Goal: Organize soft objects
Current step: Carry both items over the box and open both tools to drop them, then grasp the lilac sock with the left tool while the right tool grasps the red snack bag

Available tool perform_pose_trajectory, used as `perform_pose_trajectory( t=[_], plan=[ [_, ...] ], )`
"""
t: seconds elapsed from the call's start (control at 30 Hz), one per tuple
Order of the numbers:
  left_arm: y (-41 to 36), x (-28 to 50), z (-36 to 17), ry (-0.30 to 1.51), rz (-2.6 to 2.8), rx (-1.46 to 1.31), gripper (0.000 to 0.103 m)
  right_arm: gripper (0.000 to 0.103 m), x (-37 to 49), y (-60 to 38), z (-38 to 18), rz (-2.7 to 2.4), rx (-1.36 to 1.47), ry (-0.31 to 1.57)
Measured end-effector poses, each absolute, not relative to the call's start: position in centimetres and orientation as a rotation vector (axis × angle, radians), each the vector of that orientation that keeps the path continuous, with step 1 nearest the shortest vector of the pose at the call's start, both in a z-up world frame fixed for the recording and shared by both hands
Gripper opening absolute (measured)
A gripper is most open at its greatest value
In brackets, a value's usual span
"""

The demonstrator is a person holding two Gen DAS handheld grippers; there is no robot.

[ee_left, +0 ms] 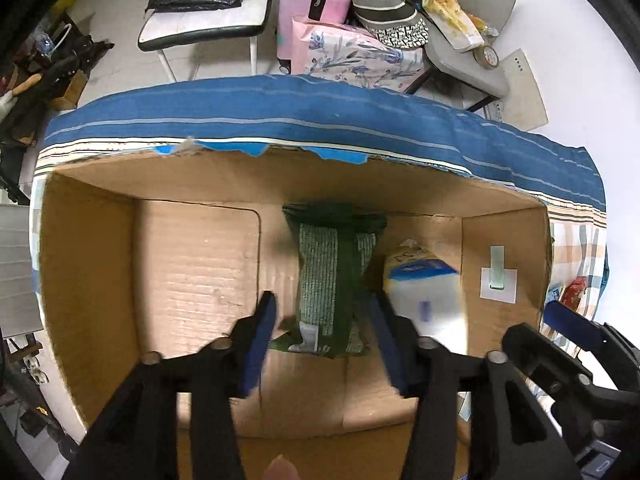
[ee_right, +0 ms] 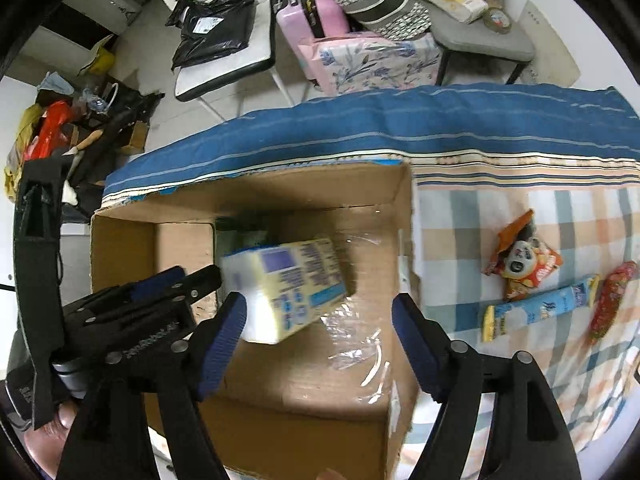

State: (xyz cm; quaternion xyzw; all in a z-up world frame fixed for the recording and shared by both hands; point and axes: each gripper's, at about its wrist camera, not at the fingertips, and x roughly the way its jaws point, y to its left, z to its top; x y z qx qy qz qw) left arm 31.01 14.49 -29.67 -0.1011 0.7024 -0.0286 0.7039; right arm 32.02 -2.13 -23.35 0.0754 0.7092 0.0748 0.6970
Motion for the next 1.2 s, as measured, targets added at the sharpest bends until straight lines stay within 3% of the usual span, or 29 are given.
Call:
perform_pose_trajectory(
  t=[0.03, 0.1, 0.3, 0.63, 1.2],
  plan=[
    [14.6, 30.8, -29.3, 1.551, -0.064, -0.222, 0.054, 0.083, 31.8, -2.3, -23.0, 0.174, 0.161, 1.575],
    [14.8, 30.4, -28.5, 1.535, -0.054, -0.219, 0.072, 0.086, 31.3, -2.4, -22.2, 0.156, 0.144, 1.564],
    [15.4, 28.1, -25.7, 1.449, -0.006, -0.147, 0.094, 0.100, 28.8, -2.4, -20.2, 0.120, 0.047, 1.529],
    [16.0, 22.7, -21.4, 1.334, 0.051, -0.124, 0.097, 0.103, 23.4, -2.4, -18.4, 0.077, -0.035, 1.485],
    [12.6, 15.1, -11.6, 1.176, 0.091, -0.094, 0.097, 0.103, 16.8, -5.3, -9.2, 0.176, 0.032, 1.313]
  ],
)
